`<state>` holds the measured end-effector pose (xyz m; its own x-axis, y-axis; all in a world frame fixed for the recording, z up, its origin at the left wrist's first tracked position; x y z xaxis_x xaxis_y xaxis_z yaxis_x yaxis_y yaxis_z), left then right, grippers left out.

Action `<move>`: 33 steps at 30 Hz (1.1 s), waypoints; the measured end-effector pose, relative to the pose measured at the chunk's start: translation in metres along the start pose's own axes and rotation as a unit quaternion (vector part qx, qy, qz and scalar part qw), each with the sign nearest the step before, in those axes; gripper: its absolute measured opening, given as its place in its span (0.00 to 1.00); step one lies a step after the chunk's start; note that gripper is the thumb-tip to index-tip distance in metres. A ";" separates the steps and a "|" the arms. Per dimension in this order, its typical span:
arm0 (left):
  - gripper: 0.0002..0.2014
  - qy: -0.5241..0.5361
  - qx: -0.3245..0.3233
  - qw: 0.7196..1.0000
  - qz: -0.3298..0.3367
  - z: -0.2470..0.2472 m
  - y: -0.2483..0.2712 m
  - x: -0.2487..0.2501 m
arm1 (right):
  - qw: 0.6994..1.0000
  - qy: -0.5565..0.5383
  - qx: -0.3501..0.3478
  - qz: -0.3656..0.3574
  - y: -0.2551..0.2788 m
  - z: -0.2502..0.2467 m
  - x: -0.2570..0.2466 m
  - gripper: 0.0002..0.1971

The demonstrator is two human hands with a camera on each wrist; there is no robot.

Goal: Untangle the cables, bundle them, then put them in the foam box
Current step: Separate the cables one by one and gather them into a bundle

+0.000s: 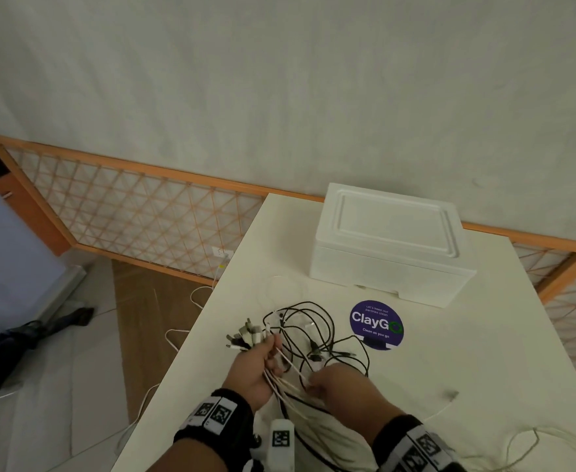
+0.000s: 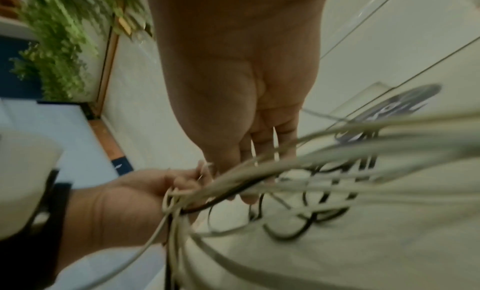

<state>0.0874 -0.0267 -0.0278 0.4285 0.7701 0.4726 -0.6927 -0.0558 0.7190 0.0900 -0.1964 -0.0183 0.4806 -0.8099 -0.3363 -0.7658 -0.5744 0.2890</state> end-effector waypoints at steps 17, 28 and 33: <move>0.07 -0.002 -0.006 0.999 0.039 0.000 -0.007 0.007 | 0.910 -0.132 0.231 0.318 0.102 -0.035 0.135 0.06; 0.10 -0.081 0.016 0.996 0.030 -0.014 -0.002 0.009 | 0.916 -0.262 0.133 0.272 0.077 -0.053 0.091 0.11; 0.14 -0.069 0.051 0.996 0.033 -0.026 0.004 0.009 | 0.733 -0.569 0.317 0.196 0.083 -0.086 0.072 0.04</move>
<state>0.0732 -0.0035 -0.0338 0.4638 0.6689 0.5809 -0.6622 -0.1739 0.7289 0.0976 -0.3125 0.0587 -0.2205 -0.0670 -0.9731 -0.9679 0.1383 0.2098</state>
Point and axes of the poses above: each hand's wrist, its own y-axis away from the middle knuckle, its own z-axis out of the palm, x = y × z, the point moved 1 cm from there along -y, towards the middle knuckle
